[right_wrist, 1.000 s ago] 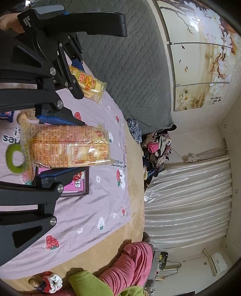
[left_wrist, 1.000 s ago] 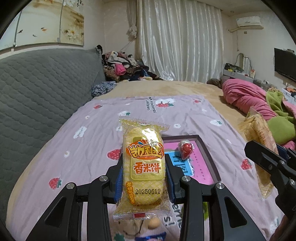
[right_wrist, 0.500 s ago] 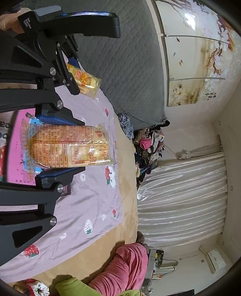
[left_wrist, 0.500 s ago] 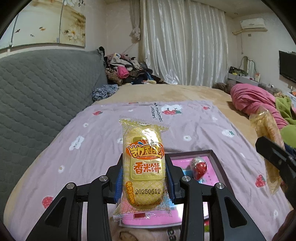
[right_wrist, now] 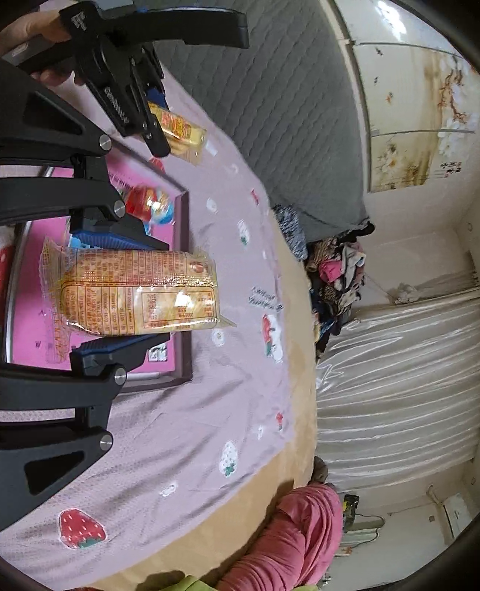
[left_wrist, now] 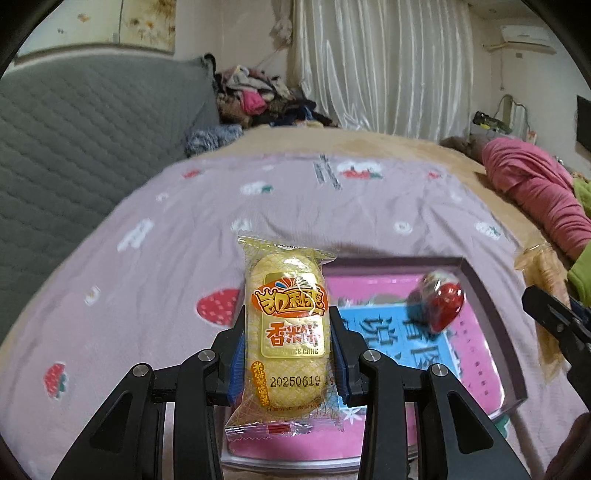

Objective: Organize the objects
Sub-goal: 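Lower the yellow rice cake with the left tool while the right tool lowers the orange pastry into the tray, then open both tools to release the snacks in the tray, then withdraw both tools toward the scrunchie and green hair tie on the bed, then grasp the beige scrunchie with the left tool while the right tool grasps the green hair tie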

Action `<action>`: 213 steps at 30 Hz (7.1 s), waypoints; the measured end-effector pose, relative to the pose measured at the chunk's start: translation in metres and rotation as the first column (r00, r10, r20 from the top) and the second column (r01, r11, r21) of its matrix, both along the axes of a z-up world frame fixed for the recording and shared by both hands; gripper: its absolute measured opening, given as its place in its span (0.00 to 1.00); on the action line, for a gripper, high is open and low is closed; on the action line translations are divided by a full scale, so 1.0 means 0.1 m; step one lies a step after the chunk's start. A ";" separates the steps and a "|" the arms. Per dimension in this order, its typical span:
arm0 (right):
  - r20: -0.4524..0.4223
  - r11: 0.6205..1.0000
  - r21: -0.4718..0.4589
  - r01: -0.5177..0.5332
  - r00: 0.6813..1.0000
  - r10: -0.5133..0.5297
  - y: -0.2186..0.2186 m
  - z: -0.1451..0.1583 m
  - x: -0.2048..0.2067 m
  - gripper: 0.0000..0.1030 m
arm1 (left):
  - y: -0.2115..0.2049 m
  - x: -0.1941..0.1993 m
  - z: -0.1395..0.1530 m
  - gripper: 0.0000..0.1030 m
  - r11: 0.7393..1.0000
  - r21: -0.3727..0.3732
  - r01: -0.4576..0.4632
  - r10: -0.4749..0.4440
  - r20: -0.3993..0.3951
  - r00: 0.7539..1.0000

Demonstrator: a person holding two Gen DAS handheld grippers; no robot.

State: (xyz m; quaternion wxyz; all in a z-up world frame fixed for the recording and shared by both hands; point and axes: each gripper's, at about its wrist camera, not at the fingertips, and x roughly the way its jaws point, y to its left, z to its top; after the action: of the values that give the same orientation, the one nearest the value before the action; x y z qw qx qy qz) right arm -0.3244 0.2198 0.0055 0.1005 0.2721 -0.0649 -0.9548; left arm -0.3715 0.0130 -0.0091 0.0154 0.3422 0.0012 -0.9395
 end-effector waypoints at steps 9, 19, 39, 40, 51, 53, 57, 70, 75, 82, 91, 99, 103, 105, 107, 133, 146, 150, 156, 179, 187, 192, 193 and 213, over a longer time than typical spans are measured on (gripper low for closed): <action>0.103 0.999 0.033 0.018 0.994 -0.022 0.00 -0.28 -0.17 0.38 | 0.05 -0.07 -0.27 0.38 0.999 -0.004 0.041 -0.041 0.067 0.997; 0.222 0.997 0.078 0.017 0.975 -0.034 -0.05 -0.53 -0.31 0.38 | -0.02 -0.18 -0.54 0.38 1.000 -0.002 0.029 -0.027 0.204 0.979; 0.343 0.990 0.141 0.009 0.938 -0.058 -0.08 -0.87 -0.46 0.39 | -0.04 -0.28 -0.77 0.40 0.999 0.029 0.041 -0.047 0.295 0.954; 0.346 0.990 0.143 0.009 0.936 -0.058 -0.08 -0.88 -0.46 0.39 | -0.03 -0.28 -0.77 0.40 0.999 0.029 0.045 -0.052 0.296 0.954; 0.339 0.990 0.138 0.020 0.939 -0.066 -0.06 -0.86 -0.46 0.50 | -0.09 -0.29 -0.71 0.57 0.999 0.041 0.029 -0.040 0.293 0.955; 0.333 0.991 0.133 0.021 0.941 -0.065 -0.06 -0.84 -0.46 0.52 | -0.09 -0.28 -0.69 0.62 0.998 0.048 0.029 -0.041 0.289 0.956; 0.296 0.992 0.122 0.036 0.953 -0.071 -0.04 -0.71 -0.41 0.60 | -0.09 -0.22 -0.57 0.73 0.998 0.056 0.035 -0.048 0.264 0.963; 0.049 0.992 0.117 0.043 0.998 -0.049 -0.22 0.14 0.11 0.78 | -0.17 0.28 0.08 0.76 0.998 0.049 0.035 -0.040 0.104 0.994; -0.002 0.989 0.133 0.063 0.998 -0.063 -0.31 0.37 0.36 0.83 | -0.26 0.56 0.32 0.76 0.996 0.092 0.024 -0.028 0.051 0.998; -0.002 0.985 0.155 0.071 0.997 -0.071 -0.42 0.56 0.76 0.87 | -0.32 1.03 0.56 0.76 0.999 0.049 0.000 -0.001 0.029 1.000; -0.011 0.983 0.165 0.080 0.997 -0.079 -0.50 0.90 1.23 0.88 | -0.37 1.53 0.93 0.76 0.999 0.039 0.005 -0.005 0.000 1.000; -0.023 0.981 0.170 0.095 0.995 -0.093 -0.50 1.16 1.65 0.92 | -0.36 1.99 1.30 0.76 0.999 0.035 0.024 -0.023 -0.042 0.999; -0.029 0.980 0.175 0.098 0.995 -0.094 -0.50 1.28 1.84 0.93 | -0.38 2.21 1.44 0.76 0.999 0.025 0.024 -0.022 -0.056 0.998; -0.036 0.978 0.182 0.098 0.995 -0.093 -0.53 1.33 1.93 0.93 | -0.40 2.31 1.50 0.76 1.000 0.021 0.021 -0.019 -0.061 0.998; -0.047 0.977 0.186 0.099 0.995 -0.092 -0.54 1.39 2.02 0.93 | -0.42 2.41 1.54 0.76 1.000 0.016 0.019 -0.018 -0.065 0.998; -0.035 0.973 0.208 0.095 0.995 -0.090 -0.62 1.35 2.59 0.97 | -0.56 2.95 1.32 0.76 1.000 0.016 0.023 -0.023 -0.025 0.999; 0.030 0.970 0.226 0.089 0.995 -0.098 -0.59 1.02 2.51 0.97 | -0.50 2.85 0.94 0.76 1.000 0.008 0.028 -0.028 0.050 0.998; 0.051 0.968 0.232 0.093 0.993 -0.107 -0.54 0.91 2.46 0.97 | -0.45 2.80 0.81 0.76 0.999 0.001 0.033 -0.033 0.075 0.997; 0.082 0.965 0.245 0.094 0.990 -0.117 -0.47 0.74 2.35 0.97 | -0.34 2.74 0.58 0.76 0.999 -0.011 0.051 -0.049 0.117 0.992; 0.192 0.966 0.251 0.065 0.975 -0.115 -0.46 0.09 1.95 0.97 | -0.34 2.38 -0.11 0.76 0.999 -0.012 0.053 -0.048 0.232 0.972; 0.222 0.964 0.258 0.060 0.968 -0.120 -0.45 -0.10 1.74 0.97 | -0.37 2.13 -0.28 0.76 0.999 -0.005 0.048 -0.046 0.245 0.968; 0.238 0.963 0.261 0.058 0.964 -0.122 -0.45 -0.22 1.62 0.97 | -0.36 1.99 -0.35 0.76 0.999 0.004 0.053 -0.052 0.248 0.967; 0.241 0.963 0.262 0.058 0.963 -0.123 -0.45 -0.25 1.59 0.97 | -0.36 1.96 -0.36 0.76 0.999 0.004 0.053 -0.053 0.248 0.967; 0.296 0.963 0.262 0.067 0.944 -0.146 -0.42 -0.57 1.10 0.97 | -0.42 1.47 -0.51 0.76 0.998 0.050 0.036 -0.047 0.248 0.968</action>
State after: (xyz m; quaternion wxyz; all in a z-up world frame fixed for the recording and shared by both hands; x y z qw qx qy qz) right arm -0.2145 0.1782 -0.0514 0.0019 0.4262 0.0254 -0.9043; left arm -0.2248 -0.0294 -0.0600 -0.0120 0.4576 0.0132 -0.8890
